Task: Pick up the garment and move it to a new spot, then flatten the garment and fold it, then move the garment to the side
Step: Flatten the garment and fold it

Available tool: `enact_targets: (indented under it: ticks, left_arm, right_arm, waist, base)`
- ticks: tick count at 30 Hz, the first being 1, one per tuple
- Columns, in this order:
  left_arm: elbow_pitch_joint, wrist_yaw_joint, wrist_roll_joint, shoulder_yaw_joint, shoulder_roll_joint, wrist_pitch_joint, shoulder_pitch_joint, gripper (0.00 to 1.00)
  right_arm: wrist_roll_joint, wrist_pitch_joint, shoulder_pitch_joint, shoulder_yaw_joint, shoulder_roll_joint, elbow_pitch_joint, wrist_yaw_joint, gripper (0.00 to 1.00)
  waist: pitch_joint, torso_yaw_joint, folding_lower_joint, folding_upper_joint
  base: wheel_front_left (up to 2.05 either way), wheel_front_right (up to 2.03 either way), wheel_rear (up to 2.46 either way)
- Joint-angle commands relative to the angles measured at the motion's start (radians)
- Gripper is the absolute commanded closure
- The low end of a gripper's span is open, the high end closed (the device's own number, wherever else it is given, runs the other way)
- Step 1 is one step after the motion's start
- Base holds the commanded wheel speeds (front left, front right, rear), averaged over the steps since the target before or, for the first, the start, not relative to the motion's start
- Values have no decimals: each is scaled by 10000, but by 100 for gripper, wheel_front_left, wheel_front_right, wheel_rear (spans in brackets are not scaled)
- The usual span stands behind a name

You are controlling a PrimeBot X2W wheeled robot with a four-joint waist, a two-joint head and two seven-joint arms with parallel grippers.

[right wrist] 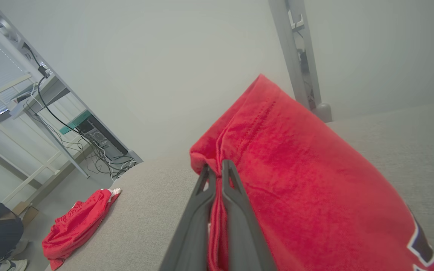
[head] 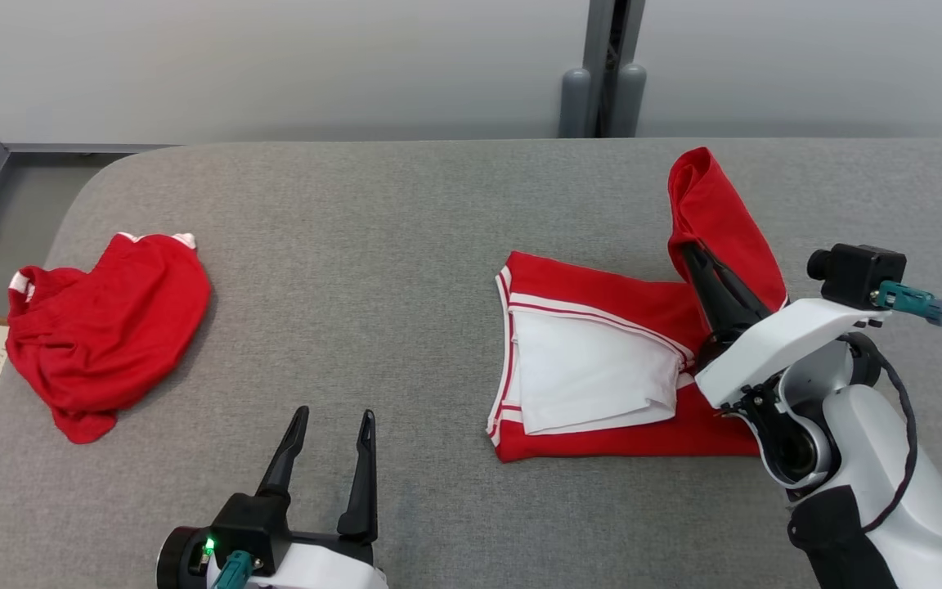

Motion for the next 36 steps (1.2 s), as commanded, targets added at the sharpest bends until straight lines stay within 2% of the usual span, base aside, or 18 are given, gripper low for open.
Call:
enact_targets:
  ticks: [1,6,8,21,36]
  left_arm:
    - [-35,74,-64,-61,28,-43,15,0]
    - [68,150,-89,-59,29,-43,-2,0]
    - [99,115,-48,-37,32,-43,-31,0]
    - [325,-27,6,-169,32,-44,-60,0]
    - [534,-65,-43,-359,30,-44,-137,0]
  right_arm:
    - [-203,13,181,-79,113,82,0,100]
    - [-509,-97,133,-218,345,544,0,100]
    - [-96,-272,42,-18,363,757,0,100]
    - [2036,-2053,-1012,2332,350,3729,0,100]
    - [4621,-2967,-2095,5044,351,6265,0,100]
  waist:
    - [-14,299,0,0]
    - [15,749,0,0]
    - [30,900,0,0]
    - [-65,1522,0,0]
    - [-146,2034,0,0]
  base:
    - [0,0,0]
    - [0,0,0]
    - [0,0,0]
    - [0,0,0]
    - [0,0,0]
